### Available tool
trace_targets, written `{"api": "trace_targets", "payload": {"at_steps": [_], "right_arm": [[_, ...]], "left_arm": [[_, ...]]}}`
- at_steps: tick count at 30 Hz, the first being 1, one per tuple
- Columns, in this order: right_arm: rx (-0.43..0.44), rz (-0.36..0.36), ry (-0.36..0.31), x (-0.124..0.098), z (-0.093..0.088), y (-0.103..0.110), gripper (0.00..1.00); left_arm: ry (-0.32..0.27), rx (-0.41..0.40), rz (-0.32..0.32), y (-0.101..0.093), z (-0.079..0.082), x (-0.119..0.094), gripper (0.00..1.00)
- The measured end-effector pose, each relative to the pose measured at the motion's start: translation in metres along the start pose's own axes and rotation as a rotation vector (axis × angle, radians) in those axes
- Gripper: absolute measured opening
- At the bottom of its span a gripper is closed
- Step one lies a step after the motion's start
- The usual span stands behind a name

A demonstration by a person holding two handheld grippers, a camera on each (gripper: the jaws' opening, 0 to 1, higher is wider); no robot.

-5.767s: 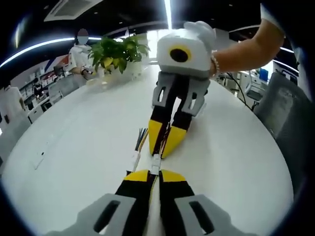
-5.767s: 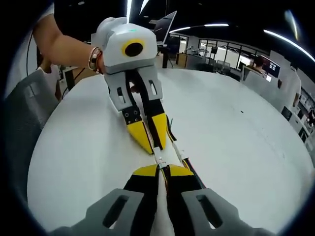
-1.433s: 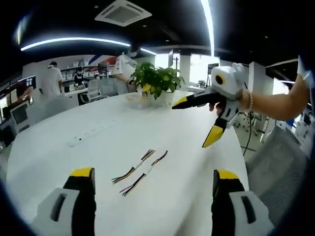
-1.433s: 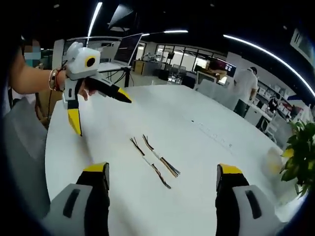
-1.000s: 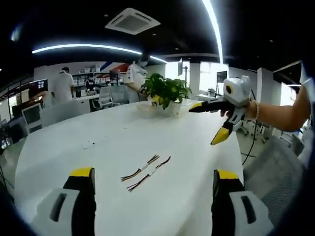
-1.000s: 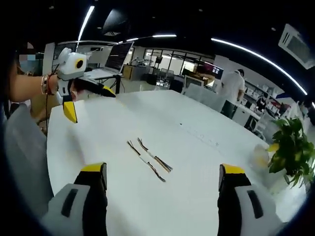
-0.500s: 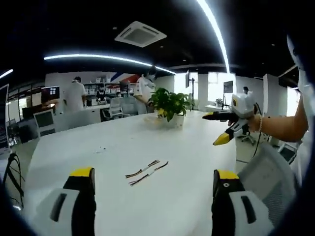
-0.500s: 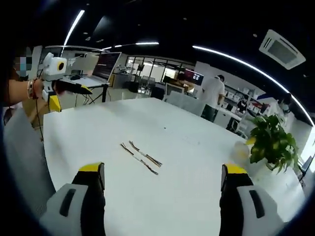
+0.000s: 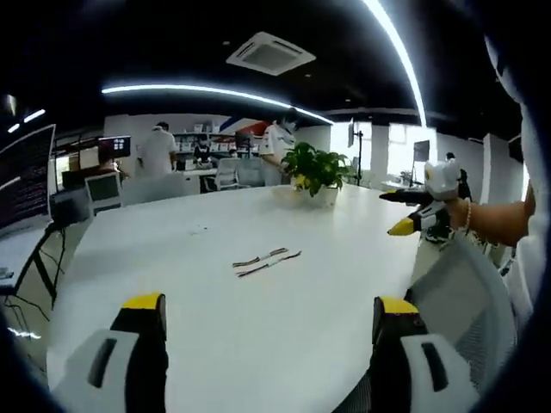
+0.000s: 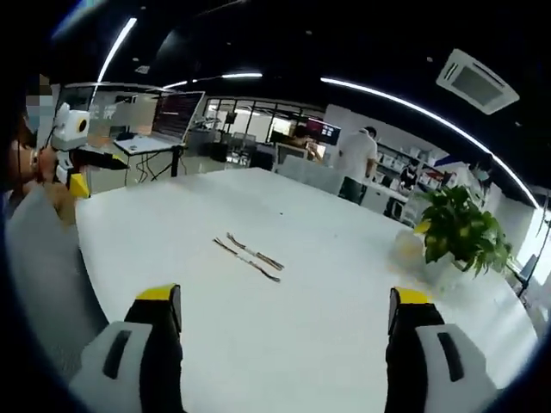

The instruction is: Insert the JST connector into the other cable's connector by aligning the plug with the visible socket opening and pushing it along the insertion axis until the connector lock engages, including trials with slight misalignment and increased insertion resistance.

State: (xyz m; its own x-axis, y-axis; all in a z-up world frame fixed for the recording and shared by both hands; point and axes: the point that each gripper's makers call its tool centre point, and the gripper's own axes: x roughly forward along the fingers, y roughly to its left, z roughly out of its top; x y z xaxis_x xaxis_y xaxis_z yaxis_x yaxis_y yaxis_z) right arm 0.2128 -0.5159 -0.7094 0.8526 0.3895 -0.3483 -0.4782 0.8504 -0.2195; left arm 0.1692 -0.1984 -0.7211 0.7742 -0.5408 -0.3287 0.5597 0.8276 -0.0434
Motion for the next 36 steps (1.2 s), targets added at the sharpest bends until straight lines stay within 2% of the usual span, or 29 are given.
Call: {"api": "trace_targets", "payload": {"at_steps": [2,4,6,11,14,16,19,23,26,29,36], "right_arm": [[-0.003,-0.006,0.008,-0.003,-0.007,0.003,0.97],[0.017,0.004,0.028,-0.005,-0.015,0.007,0.98],[0.048,0.007,0.043,-0.008,-0.024,0.010,0.97],[0.085,0.012,0.071,-0.014,-0.038,0.014,0.96],[0.099,0.015,0.091,-0.016,-0.045,0.017,0.97],[0.111,0.014,0.098,-0.016,-0.050,0.019,0.97],[0.129,0.018,0.110,-0.017,-0.055,0.021,0.96],[0.186,0.022,0.128,-0.017,-0.062,0.021,0.95],[0.235,0.040,0.120,-0.017,-0.063,0.024,0.93],[0.240,0.036,0.130,-0.017,-0.065,0.025,0.93],[0.259,0.047,0.152,-0.016,-0.070,0.027,0.93]], "left_arm": [[-0.021,-0.015,0.020,0.003,-0.001,-0.004,0.99],[-0.020,-0.052,0.023,0.002,-0.004,-0.006,0.99],[-0.016,-0.054,0.020,0.000,-0.007,-0.007,0.99],[0.017,-0.094,0.008,-0.007,-0.021,-0.005,0.99],[0.060,-0.101,-0.002,-0.010,-0.033,-0.004,0.99],[0.060,-0.102,0.003,-0.009,-0.035,-0.006,0.99],[0.068,-0.119,0.003,-0.009,-0.039,-0.007,0.99],[0.125,-0.111,-0.017,-0.014,-0.051,-0.005,0.99],[0.134,-0.104,-0.014,-0.014,-0.053,-0.006,0.99],[0.154,-0.088,-0.013,-0.014,-0.056,-0.006,0.99],[0.158,-0.094,-0.033,-0.017,-0.057,-0.007,0.99]]}}
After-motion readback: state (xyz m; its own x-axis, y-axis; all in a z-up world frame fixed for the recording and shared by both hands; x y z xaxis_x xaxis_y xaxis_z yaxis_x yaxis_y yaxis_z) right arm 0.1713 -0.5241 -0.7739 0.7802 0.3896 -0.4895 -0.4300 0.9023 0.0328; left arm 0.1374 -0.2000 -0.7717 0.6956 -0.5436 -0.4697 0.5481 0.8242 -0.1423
